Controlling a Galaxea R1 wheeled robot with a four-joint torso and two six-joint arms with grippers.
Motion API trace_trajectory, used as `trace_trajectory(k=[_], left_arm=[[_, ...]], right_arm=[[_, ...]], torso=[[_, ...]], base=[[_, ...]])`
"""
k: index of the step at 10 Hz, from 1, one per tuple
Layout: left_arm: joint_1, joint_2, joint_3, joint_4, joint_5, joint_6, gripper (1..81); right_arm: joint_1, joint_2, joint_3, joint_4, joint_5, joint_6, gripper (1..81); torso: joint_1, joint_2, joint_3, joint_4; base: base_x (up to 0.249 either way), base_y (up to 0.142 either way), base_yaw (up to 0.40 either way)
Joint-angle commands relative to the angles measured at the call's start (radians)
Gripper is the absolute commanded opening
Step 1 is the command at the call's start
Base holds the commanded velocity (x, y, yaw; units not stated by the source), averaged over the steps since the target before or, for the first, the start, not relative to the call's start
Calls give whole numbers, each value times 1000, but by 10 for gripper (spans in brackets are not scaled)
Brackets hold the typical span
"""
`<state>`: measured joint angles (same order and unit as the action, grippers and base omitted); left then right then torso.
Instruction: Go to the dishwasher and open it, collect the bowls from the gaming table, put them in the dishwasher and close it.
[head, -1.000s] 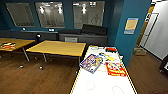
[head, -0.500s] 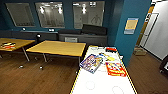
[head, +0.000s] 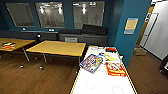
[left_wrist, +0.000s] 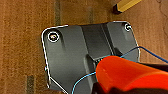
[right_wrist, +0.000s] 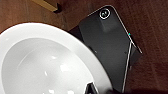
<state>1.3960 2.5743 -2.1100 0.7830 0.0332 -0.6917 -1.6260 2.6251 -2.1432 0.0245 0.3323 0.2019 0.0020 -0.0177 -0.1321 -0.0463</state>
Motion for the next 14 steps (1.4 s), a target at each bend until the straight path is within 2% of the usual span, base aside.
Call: trace_trajectory(k=[1, 5, 9, 14], left_arm=[[-30, -2, -31, 13, 16, 4, 10], [-13, 26, -67, 15, 14, 4, 10], [2, 77, -149, 15, -15, 11, 10], [10, 124, -216, 16, -18, 12, 10]], right_arm=[[20, -17, -3, -29, -49, -4, 10], [22, 9, -29, -29, -59, -4, 10], [22, 20, -43, -29, -59, -4, 10], [27, 26, -53, -29, -61, -4, 10]], torso=[[0, 0, 0, 0], [-2, -1, 1, 0], [-2, -2, 1, 0], [-2, -2, 1, 0]], base=[[-79, 0, 0], [-102, 0, 0], [-109, 0, 0], [-116, 0, 0]])
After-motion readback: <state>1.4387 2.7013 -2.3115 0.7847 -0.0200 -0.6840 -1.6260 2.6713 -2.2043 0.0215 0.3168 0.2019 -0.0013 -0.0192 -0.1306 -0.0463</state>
